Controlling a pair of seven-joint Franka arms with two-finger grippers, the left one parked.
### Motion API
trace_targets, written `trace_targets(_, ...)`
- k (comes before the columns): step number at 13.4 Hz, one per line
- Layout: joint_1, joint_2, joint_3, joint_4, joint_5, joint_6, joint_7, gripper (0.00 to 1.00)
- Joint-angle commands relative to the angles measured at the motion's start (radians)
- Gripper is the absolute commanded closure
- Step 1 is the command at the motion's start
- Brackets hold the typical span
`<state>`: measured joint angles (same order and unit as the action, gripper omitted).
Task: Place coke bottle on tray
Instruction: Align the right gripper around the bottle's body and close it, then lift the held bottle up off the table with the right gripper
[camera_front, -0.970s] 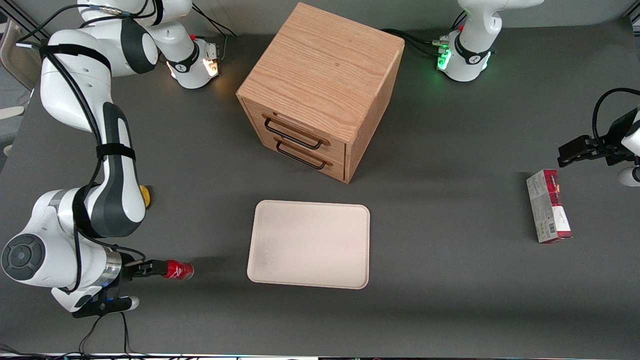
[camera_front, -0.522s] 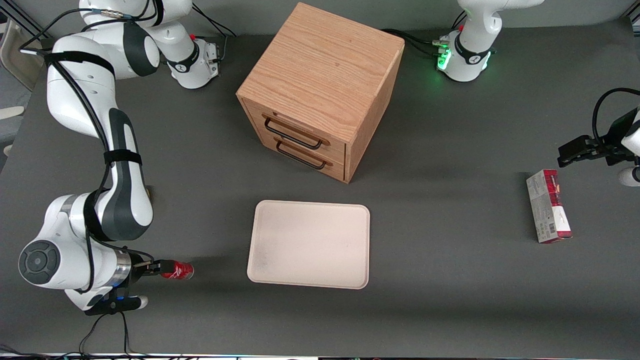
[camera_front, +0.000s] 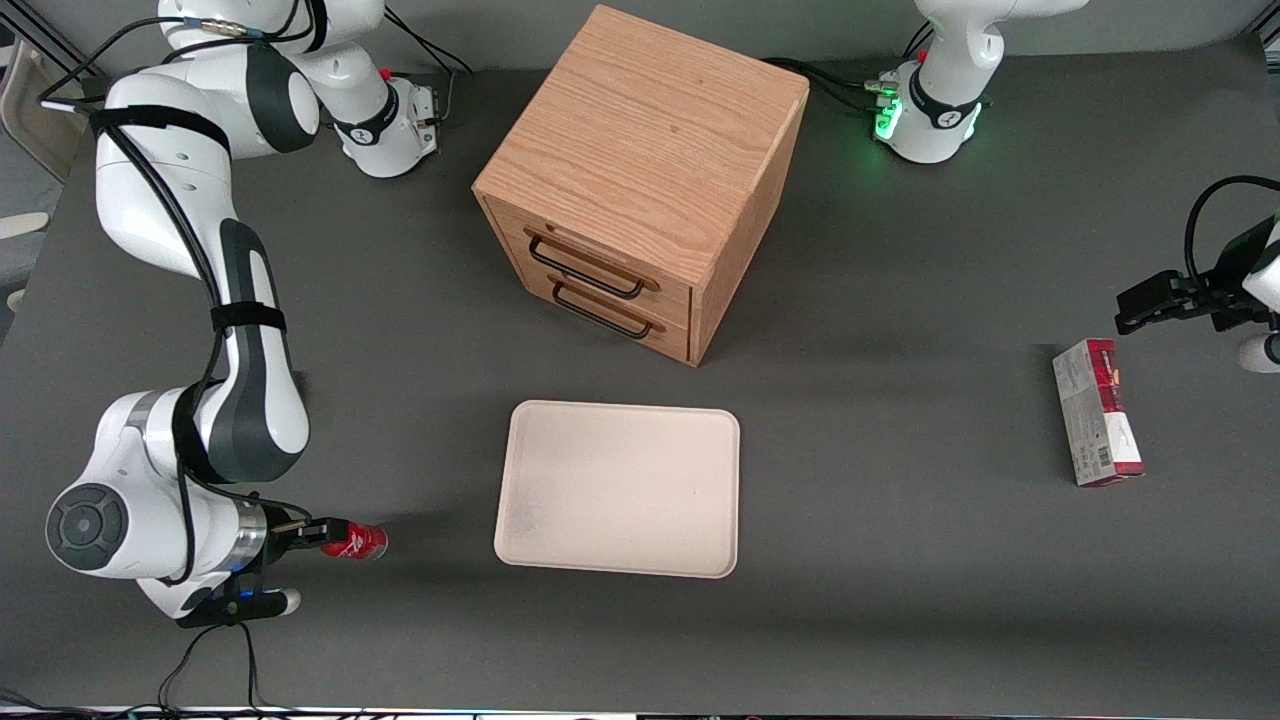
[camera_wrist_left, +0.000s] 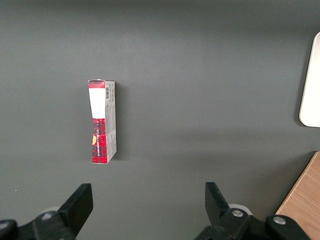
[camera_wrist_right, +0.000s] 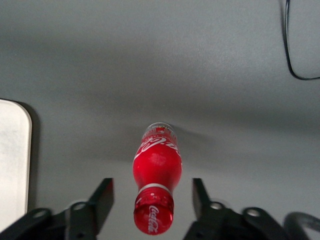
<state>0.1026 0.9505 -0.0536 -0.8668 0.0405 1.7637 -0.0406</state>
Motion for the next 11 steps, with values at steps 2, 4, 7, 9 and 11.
trace_targets(2,0.008,-0.021,0.0,-0.038,0.007,-0.006,0.013,1.0)
trace_targets(4,0.008,-0.021,0.0,-0.038,0.007,-0.006,0.016,1.0)
trace_targets(7,0.008,-0.022,0.0,-0.038,0.006,-0.006,0.025,1.0)
trace_targets(9,0.008,-0.056,0.0,-0.038,0.009,-0.015,0.025,1.0)
trace_targets(11,0.006,-0.099,-0.006,-0.025,0.009,-0.146,0.025,1.0)
